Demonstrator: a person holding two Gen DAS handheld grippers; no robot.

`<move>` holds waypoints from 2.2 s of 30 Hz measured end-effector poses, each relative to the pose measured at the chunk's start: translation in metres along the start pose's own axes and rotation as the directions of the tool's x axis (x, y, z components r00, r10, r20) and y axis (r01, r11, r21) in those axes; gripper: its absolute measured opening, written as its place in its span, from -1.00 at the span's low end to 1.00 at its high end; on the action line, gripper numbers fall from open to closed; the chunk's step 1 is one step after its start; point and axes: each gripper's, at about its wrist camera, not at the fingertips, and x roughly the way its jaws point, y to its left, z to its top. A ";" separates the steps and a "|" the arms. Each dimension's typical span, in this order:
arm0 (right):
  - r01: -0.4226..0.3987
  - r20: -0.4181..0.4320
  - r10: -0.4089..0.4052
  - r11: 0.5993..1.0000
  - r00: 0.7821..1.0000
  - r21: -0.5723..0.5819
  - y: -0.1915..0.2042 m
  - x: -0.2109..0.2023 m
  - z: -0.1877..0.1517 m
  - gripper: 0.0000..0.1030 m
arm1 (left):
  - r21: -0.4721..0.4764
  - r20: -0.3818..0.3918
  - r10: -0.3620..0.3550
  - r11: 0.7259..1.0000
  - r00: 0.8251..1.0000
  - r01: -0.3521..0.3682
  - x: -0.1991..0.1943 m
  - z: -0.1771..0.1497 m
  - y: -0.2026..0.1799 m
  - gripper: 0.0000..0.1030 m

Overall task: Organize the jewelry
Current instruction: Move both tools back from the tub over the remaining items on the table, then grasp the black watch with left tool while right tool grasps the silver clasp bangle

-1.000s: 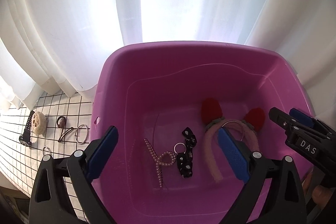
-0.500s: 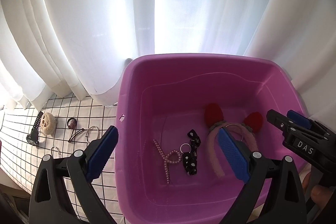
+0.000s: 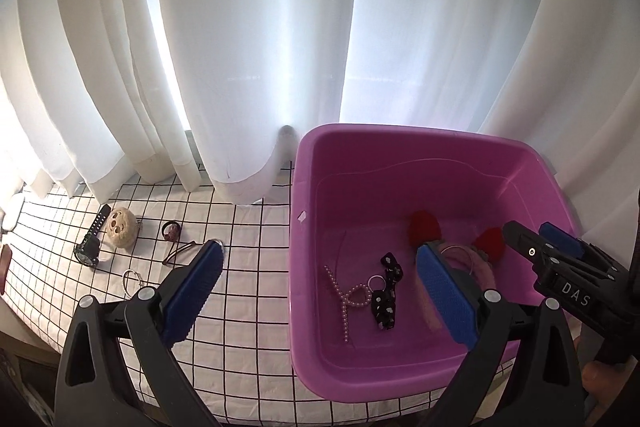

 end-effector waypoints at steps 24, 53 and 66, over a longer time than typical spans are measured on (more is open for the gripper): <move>-0.061 0.114 0.071 0.994 0.991 -0.087 0.165 -0.019 -0.013 0.46 | -0.118 0.031 0.069 0.991 0.997 -0.065 -0.039 -0.027 0.202 0.87; 0.067 -0.036 -0.067 0.998 0.997 -0.012 0.318 0.069 -0.119 0.46 | -0.156 -0.171 0.070 0.983 0.983 -0.097 0.052 -0.106 0.444 0.87; 0.053 -0.099 -0.052 0.999 0.994 0.005 0.302 0.158 -0.142 0.46 | -0.137 -0.164 0.113 0.981 0.980 -0.137 0.112 -0.119 0.424 0.87</move>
